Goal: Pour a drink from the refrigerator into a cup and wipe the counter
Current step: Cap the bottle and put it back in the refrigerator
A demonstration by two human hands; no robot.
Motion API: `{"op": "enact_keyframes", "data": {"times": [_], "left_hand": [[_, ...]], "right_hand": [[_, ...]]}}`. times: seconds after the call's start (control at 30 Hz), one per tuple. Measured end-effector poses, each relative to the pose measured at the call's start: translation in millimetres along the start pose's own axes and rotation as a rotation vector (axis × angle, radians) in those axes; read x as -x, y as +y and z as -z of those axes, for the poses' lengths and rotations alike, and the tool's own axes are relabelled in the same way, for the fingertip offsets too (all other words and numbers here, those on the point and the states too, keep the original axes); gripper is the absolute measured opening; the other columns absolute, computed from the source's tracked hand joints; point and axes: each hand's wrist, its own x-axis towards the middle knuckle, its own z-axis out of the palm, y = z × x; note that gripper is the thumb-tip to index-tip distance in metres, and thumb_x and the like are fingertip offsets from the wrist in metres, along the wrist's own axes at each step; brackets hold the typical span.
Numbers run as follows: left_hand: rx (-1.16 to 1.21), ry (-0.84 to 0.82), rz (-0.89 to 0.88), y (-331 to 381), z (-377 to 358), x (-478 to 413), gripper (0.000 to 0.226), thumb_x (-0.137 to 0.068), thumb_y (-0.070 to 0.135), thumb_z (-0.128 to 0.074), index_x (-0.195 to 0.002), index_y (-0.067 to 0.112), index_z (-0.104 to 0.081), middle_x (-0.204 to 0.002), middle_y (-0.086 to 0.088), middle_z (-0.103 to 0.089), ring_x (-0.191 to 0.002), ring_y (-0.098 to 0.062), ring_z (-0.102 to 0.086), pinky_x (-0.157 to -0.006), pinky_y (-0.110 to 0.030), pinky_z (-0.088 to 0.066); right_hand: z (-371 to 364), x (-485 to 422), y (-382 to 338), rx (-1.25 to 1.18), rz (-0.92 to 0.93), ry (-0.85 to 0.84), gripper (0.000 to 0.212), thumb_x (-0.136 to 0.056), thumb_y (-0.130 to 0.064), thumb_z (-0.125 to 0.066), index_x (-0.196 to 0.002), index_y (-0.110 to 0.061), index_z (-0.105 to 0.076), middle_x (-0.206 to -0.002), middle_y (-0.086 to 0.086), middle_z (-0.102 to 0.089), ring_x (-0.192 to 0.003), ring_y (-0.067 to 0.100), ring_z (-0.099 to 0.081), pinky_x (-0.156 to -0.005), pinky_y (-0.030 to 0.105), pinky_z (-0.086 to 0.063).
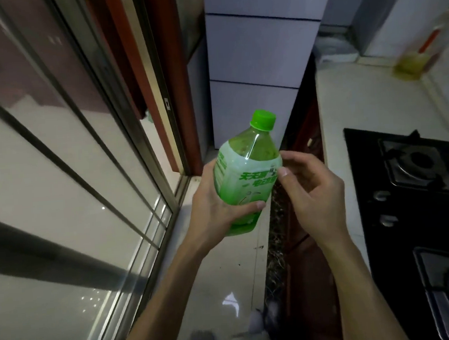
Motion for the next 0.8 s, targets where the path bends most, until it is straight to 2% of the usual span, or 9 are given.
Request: {"op": "enact_keyframes", "data": {"times": [0.13,0.43,0.6,0.73,0.8], "left_hand": [[-0.023,0.023,0.01,8,-20,-18,0.094,-0.054,0.023,-0.095,-0.134,0.023,-0.045,-0.109,0.02,-0.061,-0.103,0.005,-0.06,-0.084,-0.014,-0.053],[-0.069,0.083,0.044,-3,-39,-69,0.093,-0.053,0.026,-0.096,-0.131,0.024,-0.046,-0.11,0.016,-0.062,-0.103,0.001,-0.061,-0.08,-0.011,-0.051],[-0.054,0.103,0.054,-20,-31,-116,0.092,-0.053,0.025,-0.096,-0.131,0.022,-0.047,-0.111,0.013,-0.063,-0.102,-0.001,-0.062,-0.081,-0.017,-0.054],[0.002,0.082,0.042,-34,-21,-174,0.095,-0.055,0.021,-0.096,-0.134,0.02,-0.044,-0.115,0.008,-0.063,-0.106,-0.008,-0.064,-0.085,-0.03,-0.059],[0.022,0.077,0.037,-38,-15,-208,0.096,-0.055,0.02,-0.096,-0.135,0.021,-0.043,-0.117,0.008,-0.062,-0.107,-0.009,-0.064,-0.086,-0.032,-0.059]], "right_hand": [[18,-25,19,0.027,0.046,-0.062,0.025,-0.09,-0.01,-0.065,-0.115,-0.009,-0.066,-0.104,0.003,-0.069,-0.092,0.011,-0.067,-0.081,0.026,-0.055],[17,-78,52,0.04,0.077,-0.112,0.026,-0.088,-0.013,-0.064,-0.115,-0.014,-0.065,-0.1,0.0,-0.069,-0.086,0.007,-0.067,-0.076,0.018,-0.054],[-8,-119,70,0.09,0.093,-0.134,0.027,-0.088,-0.013,-0.064,-0.115,-0.013,-0.065,-0.099,0.0,-0.069,-0.084,0.004,-0.066,-0.074,0.015,-0.052],[-35,-169,83,0.131,0.114,-0.122,0.025,-0.088,-0.013,-0.064,-0.113,-0.011,-0.066,-0.099,0.001,-0.069,-0.085,0.006,-0.066,-0.074,0.018,-0.054],[-50,-198,88,0.144,0.098,-0.103,0.025,-0.088,-0.013,-0.064,-0.112,-0.01,-0.066,-0.099,0.0,-0.068,-0.085,0.007,-0.066,-0.073,0.022,-0.055]]}}
